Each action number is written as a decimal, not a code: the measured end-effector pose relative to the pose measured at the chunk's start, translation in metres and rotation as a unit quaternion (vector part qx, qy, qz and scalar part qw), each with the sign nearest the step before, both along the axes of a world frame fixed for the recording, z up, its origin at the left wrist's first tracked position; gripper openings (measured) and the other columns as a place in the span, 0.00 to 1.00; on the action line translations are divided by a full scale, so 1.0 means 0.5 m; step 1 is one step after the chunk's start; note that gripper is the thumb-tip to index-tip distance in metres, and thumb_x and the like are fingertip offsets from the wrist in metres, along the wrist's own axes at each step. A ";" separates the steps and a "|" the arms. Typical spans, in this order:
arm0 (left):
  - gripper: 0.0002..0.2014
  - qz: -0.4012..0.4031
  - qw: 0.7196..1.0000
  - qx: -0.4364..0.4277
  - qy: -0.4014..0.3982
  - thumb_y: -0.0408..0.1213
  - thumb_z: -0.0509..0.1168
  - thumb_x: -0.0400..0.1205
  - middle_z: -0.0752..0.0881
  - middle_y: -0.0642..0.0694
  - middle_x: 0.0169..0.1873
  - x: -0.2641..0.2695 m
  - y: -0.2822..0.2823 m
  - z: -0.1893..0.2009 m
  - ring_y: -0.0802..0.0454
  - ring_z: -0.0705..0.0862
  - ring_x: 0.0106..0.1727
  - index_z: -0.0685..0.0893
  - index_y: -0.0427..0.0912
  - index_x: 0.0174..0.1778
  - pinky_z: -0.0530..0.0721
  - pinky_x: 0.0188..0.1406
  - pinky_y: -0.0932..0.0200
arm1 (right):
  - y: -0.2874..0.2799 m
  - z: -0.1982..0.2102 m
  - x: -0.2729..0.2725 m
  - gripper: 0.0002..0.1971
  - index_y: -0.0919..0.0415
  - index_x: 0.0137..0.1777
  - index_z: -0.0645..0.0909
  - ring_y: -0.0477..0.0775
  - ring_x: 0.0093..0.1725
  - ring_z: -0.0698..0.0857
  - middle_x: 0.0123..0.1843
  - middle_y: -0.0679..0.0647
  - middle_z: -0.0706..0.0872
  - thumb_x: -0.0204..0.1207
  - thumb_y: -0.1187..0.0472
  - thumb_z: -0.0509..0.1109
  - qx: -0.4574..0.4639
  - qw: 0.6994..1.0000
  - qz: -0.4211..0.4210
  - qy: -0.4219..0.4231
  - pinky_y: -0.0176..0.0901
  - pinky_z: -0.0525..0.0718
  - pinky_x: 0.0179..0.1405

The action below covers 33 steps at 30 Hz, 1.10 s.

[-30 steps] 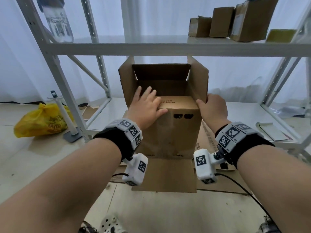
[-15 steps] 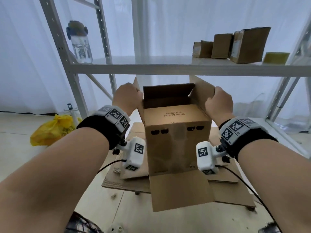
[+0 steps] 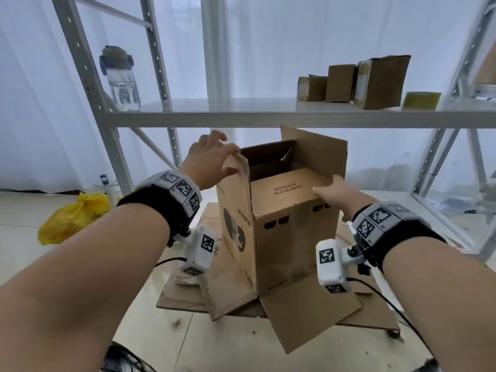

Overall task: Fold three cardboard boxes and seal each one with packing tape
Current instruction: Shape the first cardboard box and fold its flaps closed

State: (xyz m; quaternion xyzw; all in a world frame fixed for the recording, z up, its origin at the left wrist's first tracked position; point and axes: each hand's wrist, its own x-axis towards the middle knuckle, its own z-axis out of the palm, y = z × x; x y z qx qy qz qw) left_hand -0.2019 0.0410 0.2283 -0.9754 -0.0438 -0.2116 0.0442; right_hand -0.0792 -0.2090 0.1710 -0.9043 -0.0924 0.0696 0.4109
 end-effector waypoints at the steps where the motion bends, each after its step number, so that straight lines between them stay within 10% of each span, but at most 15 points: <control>1: 0.21 0.009 1.000 0.023 0.016 0.48 0.65 0.82 0.66 0.43 0.76 0.004 0.008 0.000 0.41 0.61 0.79 0.76 0.50 0.70 0.56 0.79 0.43 | 0.006 -0.008 -0.006 0.39 0.63 0.84 0.53 0.66 0.74 0.73 0.79 0.64 0.68 0.79 0.49 0.66 -0.001 0.999 0.008 0.034 0.61 0.75 0.71; 4: 0.11 -0.024 0.997 0.067 -0.019 0.48 0.63 0.83 0.84 0.45 0.60 0.003 0.019 0.005 0.45 0.77 0.70 0.79 0.45 0.55 0.44 0.81 0.44 | 0.026 -0.026 -0.009 0.39 0.61 0.85 0.51 0.64 0.76 0.70 0.82 0.61 0.64 0.80 0.46 0.65 0.045 0.998 0.023 0.042 0.60 0.73 0.73; 9: 0.10 -0.042 0.988 0.066 -0.131 0.47 0.60 0.85 0.87 0.45 0.42 0.001 -0.015 0.006 0.43 0.84 0.48 0.78 0.44 0.47 0.67 0.63 0.48 | 0.030 0.009 -0.013 0.30 0.52 0.80 0.65 0.58 0.74 0.72 0.76 0.54 0.72 0.82 0.39 0.58 0.165 0.985 0.052 -0.024 0.58 0.71 0.75; 15: 0.09 -0.068 0.986 0.018 -0.150 0.48 0.60 0.85 0.84 0.47 0.42 0.045 -0.081 0.003 0.45 0.80 0.47 0.71 0.48 0.44 0.69 0.51 0.52 | 0.019 0.075 -0.049 0.26 0.52 0.64 0.78 0.39 0.44 0.80 0.48 0.42 0.82 0.83 0.36 0.48 0.213 0.967 0.139 0.003 0.27 0.78 0.29; 20: 0.09 -0.104 0.973 0.070 -0.192 0.44 0.59 0.86 0.81 0.45 0.42 0.057 -0.111 0.003 0.42 0.79 0.46 0.79 0.42 0.50 0.69 0.50 0.49 | -0.006 0.067 -0.029 0.16 0.51 0.64 0.77 0.45 0.56 0.82 0.58 0.46 0.81 0.78 0.53 0.71 0.237 0.958 0.154 -0.054 0.37 0.84 0.44; 25: 0.11 -0.119 0.974 0.152 -0.118 0.47 0.55 0.87 0.81 0.47 0.48 0.061 -0.139 0.014 0.46 0.79 0.53 0.77 0.47 0.59 0.70 0.56 0.51 | 0.017 0.019 -0.019 0.09 0.54 0.62 0.74 0.61 0.61 0.83 0.61 0.60 0.84 0.84 0.56 0.64 0.210 0.968 0.134 -0.028 0.56 0.86 0.50; 33: 0.17 0.001 0.997 0.053 -0.061 0.49 0.67 0.81 0.84 0.43 0.56 0.020 -0.041 -0.024 0.43 0.82 0.58 0.75 0.44 0.61 0.76 0.61 0.45 | 0.039 -0.067 0.009 0.14 0.62 0.53 0.85 0.63 0.55 0.85 0.52 0.60 0.89 0.83 0.53 0.64 0.097 0.984 0.090 -0.116 0.63 0.83 0.60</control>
